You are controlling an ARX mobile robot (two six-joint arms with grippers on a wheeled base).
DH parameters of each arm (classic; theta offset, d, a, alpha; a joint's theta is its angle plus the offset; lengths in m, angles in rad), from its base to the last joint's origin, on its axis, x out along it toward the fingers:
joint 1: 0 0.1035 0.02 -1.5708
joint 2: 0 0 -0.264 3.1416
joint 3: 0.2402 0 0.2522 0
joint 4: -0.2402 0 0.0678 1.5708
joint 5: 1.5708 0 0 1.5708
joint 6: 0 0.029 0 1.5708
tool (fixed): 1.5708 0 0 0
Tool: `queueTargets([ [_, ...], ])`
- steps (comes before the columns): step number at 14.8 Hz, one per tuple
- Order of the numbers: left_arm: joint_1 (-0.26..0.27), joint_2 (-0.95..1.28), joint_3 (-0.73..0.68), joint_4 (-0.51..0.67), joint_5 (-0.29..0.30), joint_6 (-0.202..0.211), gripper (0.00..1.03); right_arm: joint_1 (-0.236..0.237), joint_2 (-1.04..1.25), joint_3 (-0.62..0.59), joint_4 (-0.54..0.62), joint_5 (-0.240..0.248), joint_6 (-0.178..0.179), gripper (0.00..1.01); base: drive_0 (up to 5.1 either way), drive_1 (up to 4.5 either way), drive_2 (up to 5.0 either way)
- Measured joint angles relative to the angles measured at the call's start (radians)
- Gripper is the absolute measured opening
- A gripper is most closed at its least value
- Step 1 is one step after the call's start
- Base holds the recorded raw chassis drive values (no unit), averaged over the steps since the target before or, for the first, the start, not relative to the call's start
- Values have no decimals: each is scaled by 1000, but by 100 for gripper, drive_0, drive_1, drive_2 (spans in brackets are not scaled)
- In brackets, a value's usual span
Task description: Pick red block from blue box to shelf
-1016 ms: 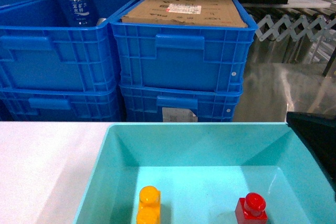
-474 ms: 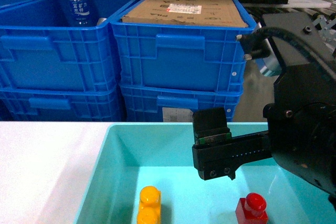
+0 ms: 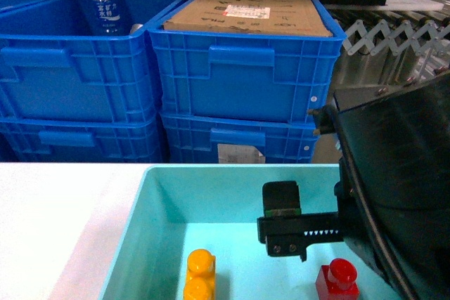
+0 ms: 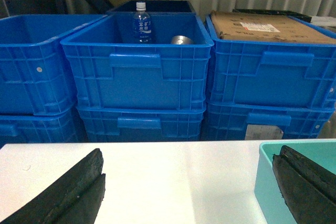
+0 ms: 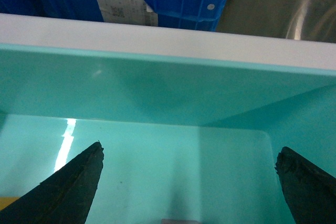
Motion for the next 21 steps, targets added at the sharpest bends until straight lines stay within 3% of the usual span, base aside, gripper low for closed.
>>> queueTargets([
  [3, 0, 0, 0, 0, 0, 0, 98, 29, 48, -33, 23, 22, 53, 98, 0, 0, 0],
  [6, 0, 0, 0, 0, 0, 0, 98, 29, 120, -64, 42, 37, 109, 98, 0, 0, 0],
  [12, 0, 0, 0, 0, 0, 0, 98, 27, 129, -84, 66, 10, 167, 98, 0, 0, 0],
  [21, 0, 0, 0, 0, 0, 0, 98, 49, 176, -104, 114, 3, 174, 98, 0, 0, 0],
])
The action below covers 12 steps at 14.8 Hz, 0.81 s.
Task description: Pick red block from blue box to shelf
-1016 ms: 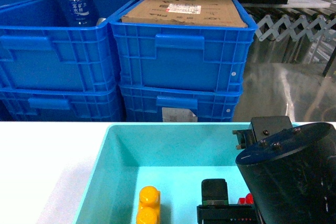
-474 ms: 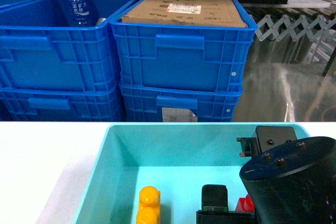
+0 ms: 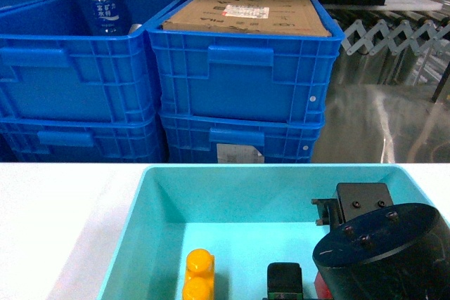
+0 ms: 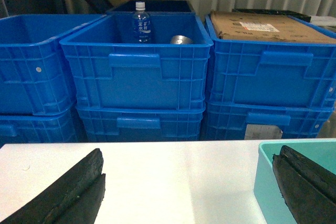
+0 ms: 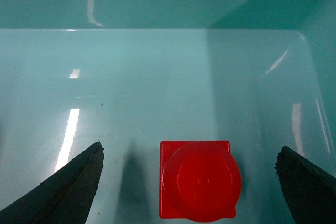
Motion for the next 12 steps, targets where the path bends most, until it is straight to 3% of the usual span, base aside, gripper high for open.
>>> queueTargets([
  [5, 0, 0, 0, 0, 0, 0, 98, -14, 41, -14, 72, -15, -6, 98, 0, 0, 0],
  [6, 0, 0, 0, 0, 0, 0, 98, -16, 53, -14, 83, -21, -6, 91, 0, 0, 0],
  [7, 0, 0, 0, 0, 0, 0, 98, -21, 73, -9, 99, -38, -14, 69, 0, 0, 0],
  [8, 0, 0, 0, 0, 0, 0, 98, -27, 108, 0, 146, -54, -42, 36, 0, 0, 0],
  [9, 0, 0, 0, 0, 0, 0, 98, -36, 123, 2, 204, -75, -76, 28, 0, 0, 0],
  [11, 0, 0, 0, 0, 0, 0, 98, -126, -38, -29, 199, -127, -224, 27, 0, 0, 0],
  [12, 0, 0, 0, 0, 0, 0, 98, -140, -114, -40, 169, -154, -256, 27, 0, 0, 0],
])
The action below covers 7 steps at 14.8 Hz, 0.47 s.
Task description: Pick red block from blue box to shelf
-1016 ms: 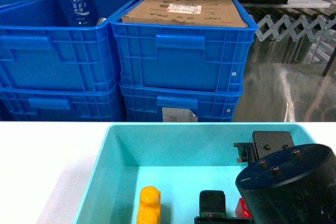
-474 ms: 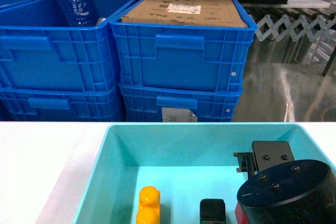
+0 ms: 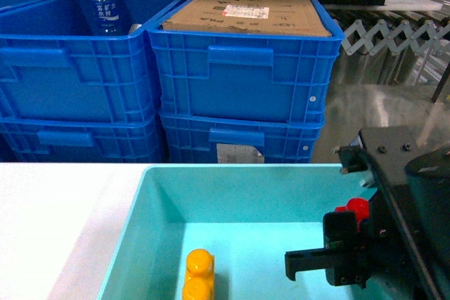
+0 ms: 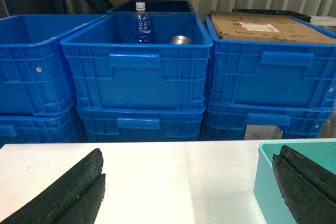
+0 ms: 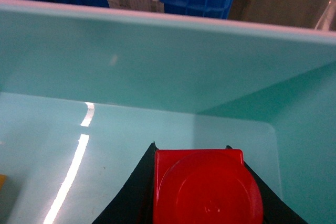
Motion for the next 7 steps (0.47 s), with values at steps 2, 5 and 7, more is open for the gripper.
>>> queueTargets([
  [2, 0, 0, 0, 0, 0, 0, 98, -6, -55, -4, -31, -19, -21, 27, 0, 0, 0],
  [5, 0, 0, 0, 0, 0, 0, 98, -5, -97, -5, -59, -31, -34, 27, 0, 0, 0],
  [7, 0, 0, 0, 0, 0, 0, 98, -5, -137, -6, -87, -46, -41, 27, 0, 0, 0],
])
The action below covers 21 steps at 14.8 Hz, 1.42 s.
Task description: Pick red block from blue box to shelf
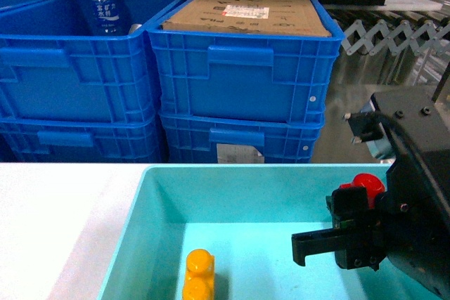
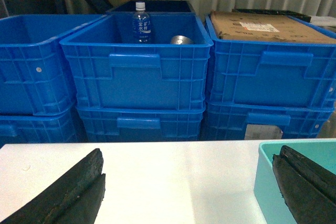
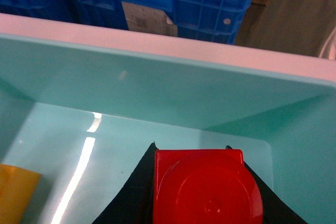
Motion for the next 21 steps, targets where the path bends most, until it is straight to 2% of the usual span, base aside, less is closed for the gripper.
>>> queueTargets([
  [4, 0, 0, 0, 0, 0, 0, 98, 0, -99, -17, -72, -24, -15, 27, 0, 0, 0],
  [7, 0, 0, 0, 0, 0, 0, 98, -3, -191, -45, -120, -35, -42, 27, 0, 0, 0],
  [9, 0, 0, 0, 0, 0, 0, 98, -26, -286, -74, -150, -63, -70, 27, 0, 0, 0],
  [10, 0, 0, 0, 0, 0, 0, 98, -68, -391, -106, -160, -85, -114, 27, 0, 0, 0],
  [11, 0, 0, 0, 0, 0, 0, 98, -132, -500, -142, -117, -96, -179, 27, 0, 0, 0],
  [12, 0, 0, 0, 0, 0, 0, 98, -199, -567, -149, -112, -149, -216, 27, 0, 0, 0],
  [13, 0, 0, 0, 0, 0, 0, 98, -281, -593, -162, -35, -201, -264, 27, 0, 0, 0],
  [14, 0, 0, 0, 0, -1, 0, 98, -365, -609, -175, 22, -243, -296, 27, 0, 0, 0],
  [16, 0, 0, 0, 0, 0, 0, 98, -492, -616, -212, 220, -235, -343, 27, 0, 0, 0],
  [17, 0, 0, 0, 0, 0, 0, 98, -530, -622, -237, 293, -233, -346, 27, 0, 0, 0],
  [18, 0, 0, 0, 0, 0, 0, 98, -551, -637, -254, 307, -225, -343, 27, 0, 0, 0],
  [21, 0, 0, 0, 0, 0, 0, 98, -530, -664, -264, 275, -216, -342, 27, 0, 0, 0],
])
